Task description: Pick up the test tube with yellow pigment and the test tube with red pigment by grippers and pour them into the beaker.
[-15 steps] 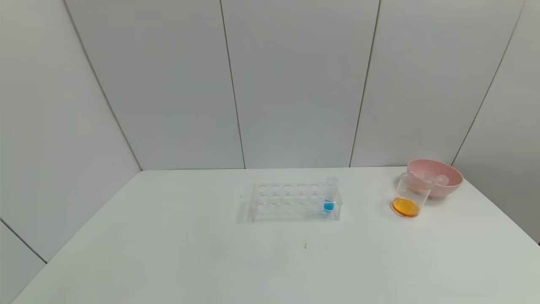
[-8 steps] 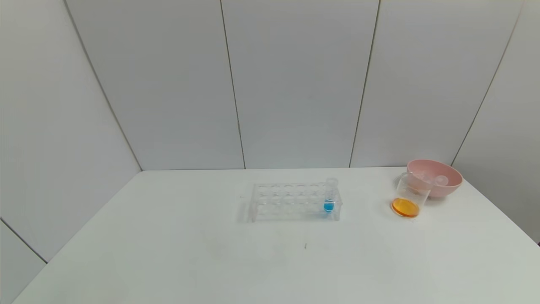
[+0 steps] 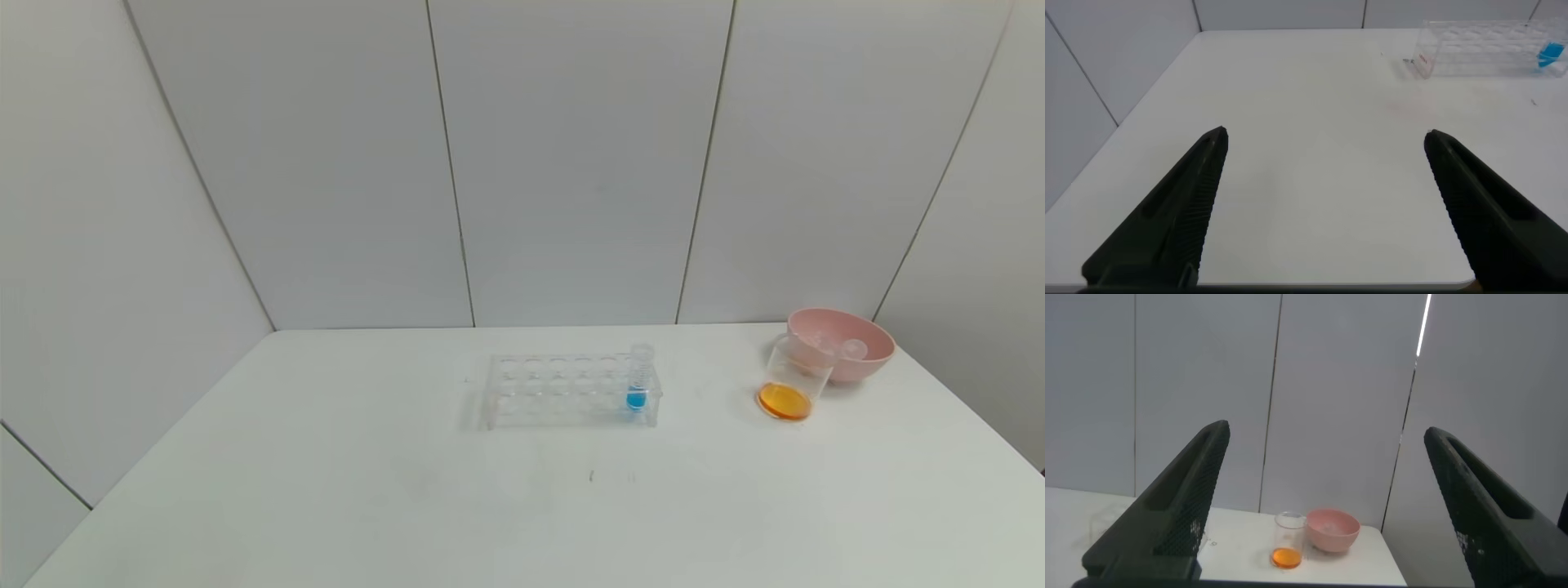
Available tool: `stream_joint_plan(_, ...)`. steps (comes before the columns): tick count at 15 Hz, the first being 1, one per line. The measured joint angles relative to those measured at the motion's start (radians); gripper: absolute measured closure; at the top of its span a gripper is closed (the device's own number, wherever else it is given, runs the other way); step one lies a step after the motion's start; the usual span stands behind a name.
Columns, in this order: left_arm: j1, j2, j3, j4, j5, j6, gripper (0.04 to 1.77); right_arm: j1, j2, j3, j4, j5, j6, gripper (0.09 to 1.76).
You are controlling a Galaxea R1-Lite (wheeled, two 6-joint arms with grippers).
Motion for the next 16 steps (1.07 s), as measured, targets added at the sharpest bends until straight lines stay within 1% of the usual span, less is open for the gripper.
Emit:
stream_joint_plan(4, 0.000, 0.000, 0.000, 0.000, 0.000, 0.000, 0.09, -0.007, -0.114, 0.069, -0.035, -0.008, 0.010, 0.15)
stream_joint_plan(6, 0.000, 0.000, 0.000, 0.000, 0.000, 0.000, 0.09, -0.008, -0.132, 0.137, -0.068, -0.010, 0.014, 0.15)
stream_joint_plan(8, 0.000, 0.000, 0.000, 0.000, 0.000, 0.000, 0.09, -0.008, -0.139, 0.276, -0.164, -0.010, 0.013, 0.15)
stream_joint_plan(10, 0.000, 0.000, 0.000, 0.000, 0.000, 0.000, 0.09, -0.008, -0.141, 0.444, -0.283, -0.007, 0.010, 0.14)
stream_joint_plan(11, 0.000, 0.000, 0.000, 0.000, 0.000, 0.000, 0.09, -0.008, -0.141, 0.513, -0.312, -0.006, 0.007, 0.14)
stream_joint_plan(12, 0.000, 0.000, 0.000, 0.000, 0.000, 0.000, 0.09, -0.008, -0.142, 0.557, -0.317, -0.004, 0.007, 0.14)
stream_joint_plan(13, 0.000, 0.000, 0.000, 0.000, 0.000, 0.000, 0.09, -0.008, -0.142, 0.582, -0.283, -0.004, 0.007, 0.14)
stream_joint_plan(15, 0.000, 0.000, 0.000, 0.000, 0.000, 0.000, 0.09, -0.008, -0.142, 0.596, -0.174, -0.004, 0.007, 0.14)
stream_joint_plan(16, 0.000, 0.000, 0.000, 0.000, 0.000, 0.000, 0.09, -0.008, -0.142, 0.599, -0.086, -0.005, 0.008, 0.14)
